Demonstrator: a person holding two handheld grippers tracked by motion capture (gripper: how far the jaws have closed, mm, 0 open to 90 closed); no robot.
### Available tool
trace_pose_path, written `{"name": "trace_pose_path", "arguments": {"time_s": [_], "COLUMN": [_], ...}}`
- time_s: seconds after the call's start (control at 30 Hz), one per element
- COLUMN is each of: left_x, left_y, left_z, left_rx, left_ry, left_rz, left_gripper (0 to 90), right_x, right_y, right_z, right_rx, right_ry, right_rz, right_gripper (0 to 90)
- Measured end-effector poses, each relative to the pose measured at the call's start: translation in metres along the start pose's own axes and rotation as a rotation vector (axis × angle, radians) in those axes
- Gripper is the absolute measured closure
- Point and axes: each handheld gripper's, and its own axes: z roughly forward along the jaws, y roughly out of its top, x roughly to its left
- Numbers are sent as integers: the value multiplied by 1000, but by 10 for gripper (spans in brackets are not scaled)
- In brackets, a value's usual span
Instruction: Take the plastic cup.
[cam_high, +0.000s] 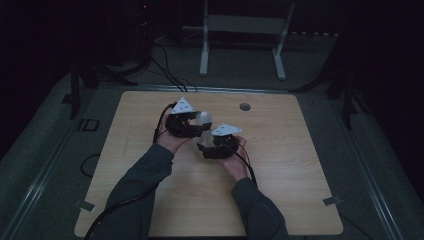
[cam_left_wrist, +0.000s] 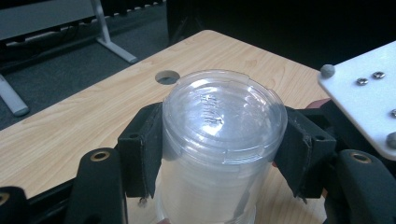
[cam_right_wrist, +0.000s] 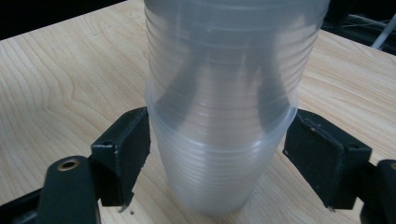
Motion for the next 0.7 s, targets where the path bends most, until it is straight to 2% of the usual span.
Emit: {"name": "trace_pose_path", "arguments": {"time_s": [0.67,0.7], "left_x": [-1,-1], "left_y": [2,2], "left_z": [-2,-2], "left_rx": [-5,-2], "left_ry": [4,0], "left_rz": [-6,-8], "left_gripper": [382,382], "right_x": [0,0], "right_y": [-1,0], "right_z": [3,2], "right_rx": [3,-6], "right_ry": [-6,-6], "right_rz": [-10,-4], "right_gripper": [223,202]}}
